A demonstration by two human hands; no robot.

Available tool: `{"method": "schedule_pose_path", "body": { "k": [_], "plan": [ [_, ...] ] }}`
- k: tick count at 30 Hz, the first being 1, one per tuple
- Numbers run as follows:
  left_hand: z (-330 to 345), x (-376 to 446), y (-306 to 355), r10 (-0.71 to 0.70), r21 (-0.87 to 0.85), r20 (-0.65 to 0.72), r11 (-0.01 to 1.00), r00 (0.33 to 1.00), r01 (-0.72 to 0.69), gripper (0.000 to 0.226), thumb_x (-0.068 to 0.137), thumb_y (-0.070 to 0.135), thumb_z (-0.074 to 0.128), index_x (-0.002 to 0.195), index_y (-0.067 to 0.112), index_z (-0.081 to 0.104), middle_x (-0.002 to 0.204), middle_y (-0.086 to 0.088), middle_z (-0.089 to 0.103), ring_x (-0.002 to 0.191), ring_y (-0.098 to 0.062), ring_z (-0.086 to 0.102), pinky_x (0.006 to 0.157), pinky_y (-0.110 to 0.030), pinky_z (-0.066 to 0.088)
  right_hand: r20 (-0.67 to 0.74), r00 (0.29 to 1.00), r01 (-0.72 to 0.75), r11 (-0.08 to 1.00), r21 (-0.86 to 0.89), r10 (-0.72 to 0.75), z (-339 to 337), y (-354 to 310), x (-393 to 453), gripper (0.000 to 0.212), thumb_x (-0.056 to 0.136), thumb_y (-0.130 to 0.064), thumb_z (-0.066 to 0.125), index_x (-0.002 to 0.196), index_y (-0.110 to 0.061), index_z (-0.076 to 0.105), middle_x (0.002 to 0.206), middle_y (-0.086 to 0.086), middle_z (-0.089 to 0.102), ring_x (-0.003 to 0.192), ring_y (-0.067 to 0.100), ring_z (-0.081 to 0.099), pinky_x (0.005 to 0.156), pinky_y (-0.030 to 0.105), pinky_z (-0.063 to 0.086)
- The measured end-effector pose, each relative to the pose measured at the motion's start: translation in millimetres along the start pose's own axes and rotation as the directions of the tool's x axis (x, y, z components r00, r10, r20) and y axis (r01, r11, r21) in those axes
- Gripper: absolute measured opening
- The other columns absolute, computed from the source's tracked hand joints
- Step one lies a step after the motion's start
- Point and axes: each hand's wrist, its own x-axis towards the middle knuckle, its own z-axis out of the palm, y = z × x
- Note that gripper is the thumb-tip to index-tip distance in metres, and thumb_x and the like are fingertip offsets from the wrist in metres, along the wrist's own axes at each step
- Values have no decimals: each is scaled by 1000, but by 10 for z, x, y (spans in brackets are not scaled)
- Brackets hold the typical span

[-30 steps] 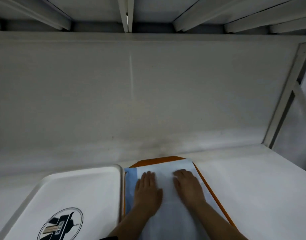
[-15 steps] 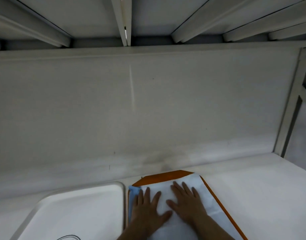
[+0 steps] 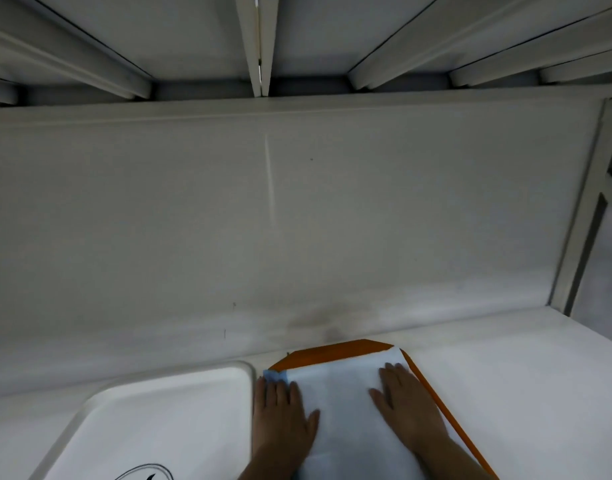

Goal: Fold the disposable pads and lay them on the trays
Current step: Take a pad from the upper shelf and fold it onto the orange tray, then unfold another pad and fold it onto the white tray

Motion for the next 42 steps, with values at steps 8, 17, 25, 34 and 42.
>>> {"method": "schedule_pose_path", "body": {
  "k": [8, 17, 25, 34, 42],
  "plan": [
    [-127, -585, 215, 314, -46, -6, 948, 950, -314, 50, 68, 36, 37, 94, 22, 77, 96, 0, 73, 85, -11, 70, 109, -44, 25, 102, 992, 83, 993, -88, -74, -170, 57, -712, 129, 49, -83, -32, 151, -23, 20, 159, -3, 15, 147, 14, 11, 118, 30, 11],
    [-491, -1513, 203, 356, 62, 68, 931, 932, -360, 54, 85, 44, 33, 122, 14, 57, 123, -9, 56, 112, -23, 57, 108, -48, 26, 275, 955, 171, 966, -193, -114, -638, -9, -1639, 53, 100, -40, 28, 150, -20, 23, 158, 1, 17, 144, 18, 20, 114, 35, 23],
    [-561, -2189, 160, 321, 146, 158, 928, 934, -344, 34, 100, 20, 33, 125, 8, 54, 130, -12, 50, 120, -31, 46, 110, -46, 20, 412, 911, 122, 963, -241, -13, -872, -55, -2184, 47, 99, -37, 33, 141, -16, 39, 146, 9, 34, 128, 29, 40, 104, 40, 37],
    [-781, -2392, 80, 250, 18, 460, 957, 852, -290, 49, 99, 31, 25, 141, 9, 38, 145, -14, 38, 134, -32, 33, 114, -52, 9, 387, 917, 50, 931, -361, 101, -1189, -169, -2445, 40, 97, -35, 33, 118, -13, 58, 121, 7, 56, 108, 23, 55, 78, 29, 36],
    [-1579, -2641, -1, 202, -179, 223, 970, 954, -163, 35, 98, 23, 33, 117, 7, 57, 125, -11, 58, 112, -28, 56, 91, -34, 45, 214, 976, 113, 938, -328, -43, -1795, -561, -2688, 24, 97, -32, 36, 95, -19, 55, 90, 2, 53, 85, 21, 50, 71, 28, 37]
  ]
}}
